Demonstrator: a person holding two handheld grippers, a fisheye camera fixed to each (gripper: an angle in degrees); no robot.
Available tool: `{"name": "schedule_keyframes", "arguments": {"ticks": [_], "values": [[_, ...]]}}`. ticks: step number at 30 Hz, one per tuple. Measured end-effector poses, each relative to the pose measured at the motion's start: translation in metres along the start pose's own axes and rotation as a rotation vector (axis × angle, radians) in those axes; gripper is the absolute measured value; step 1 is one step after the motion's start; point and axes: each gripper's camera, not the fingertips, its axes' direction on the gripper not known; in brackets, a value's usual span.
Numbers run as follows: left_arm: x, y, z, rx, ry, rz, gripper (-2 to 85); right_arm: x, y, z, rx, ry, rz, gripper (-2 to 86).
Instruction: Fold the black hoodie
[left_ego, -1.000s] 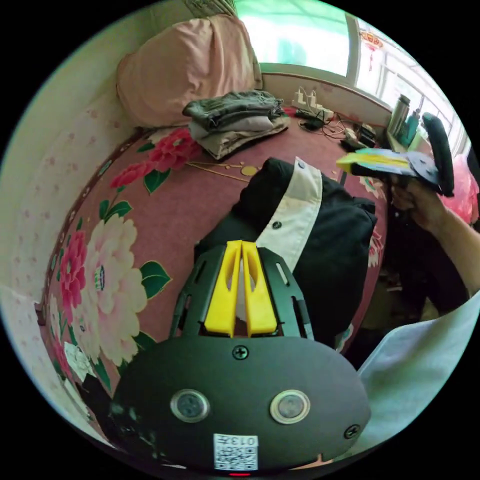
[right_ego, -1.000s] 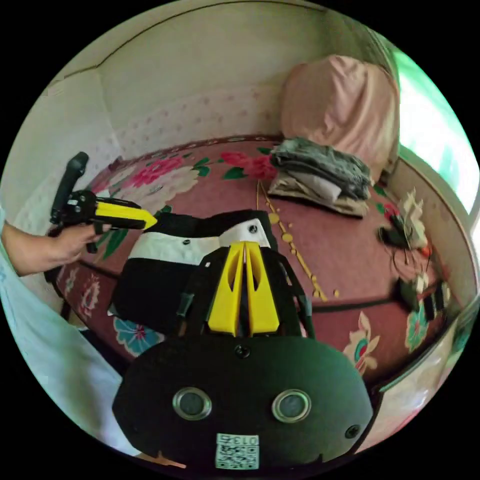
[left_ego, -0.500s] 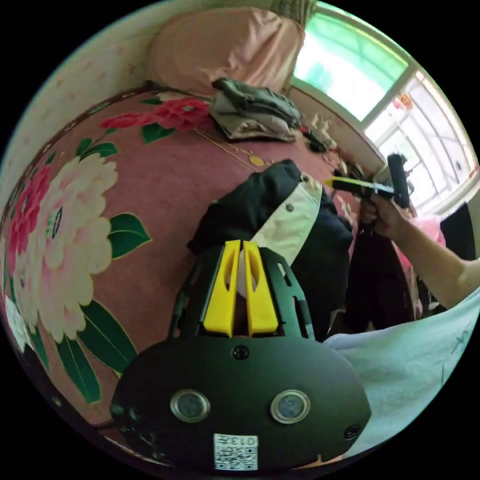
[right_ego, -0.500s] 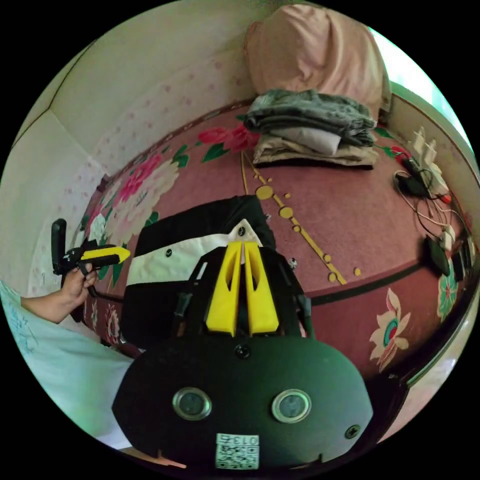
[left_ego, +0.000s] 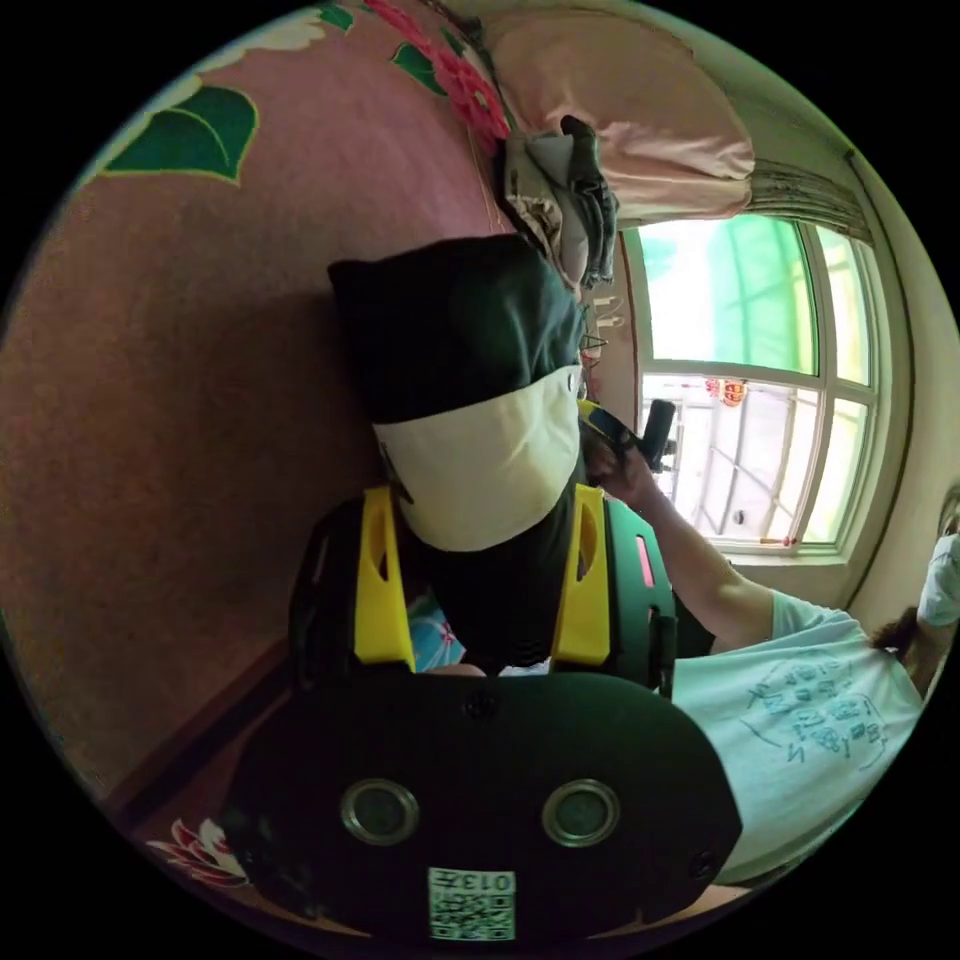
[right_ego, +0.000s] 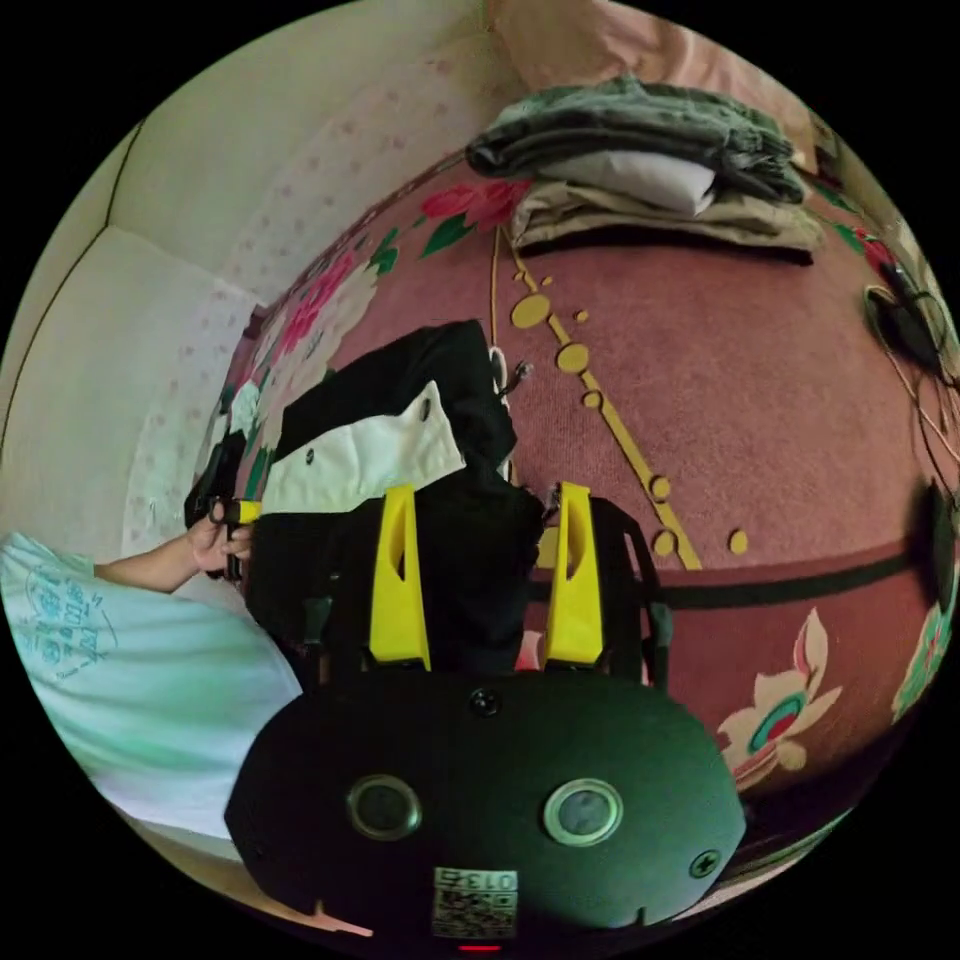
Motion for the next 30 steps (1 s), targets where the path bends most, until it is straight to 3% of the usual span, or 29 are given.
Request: {"name": "schedule_keyframes", "arguments": {"ticks": [3, 7, 9, 16, 21, 24, 30], "values": [[-0.010, -0.016, 0.001, 0.015, -0.005, -0.046, 23.1, 0.038, -0.025, 0.017, -0.113, -0.094, -0.017, 16.8], [-0.023, -0.026, -0.011, 0.095, 0.029, -0.082, 21.9, 0.078, -0.041, 0.030, -0.143, -0.362, -0.045, 12.4], [-0.028, -0.030, -0.015, 0.136, 0.036, -0.100, 20.6, 0.085, -0.043, 0.038, -0.151, -0.375, -0.066, 11.4], [-0.006, -0.062, -0.026, 0.194, -0.092, -0.118, 12.9, 0.115, -0.055, 0.029, -0.094, -0.400, -0.092, 6.1], [0.044, -0.080, -0.045, 0.303, -0.008, -0.006, 12.3, 0.129, -0.061, -0.028, 0.098, -0.532, -0.080, 5.7], [0.087, -0.122, -0.052, 0.296, 0.001, 0.126, 12.6, 0.135, -0.077, -0.087, 0.214, -0.511, -0.175, 5.7], [0.170, -0.272, -0.050, 0.255, 0.018, 0.419, 13.1, 0.155, -0.147, -0.204, 0.409, -0.265, -0.328, 5.6]]}}
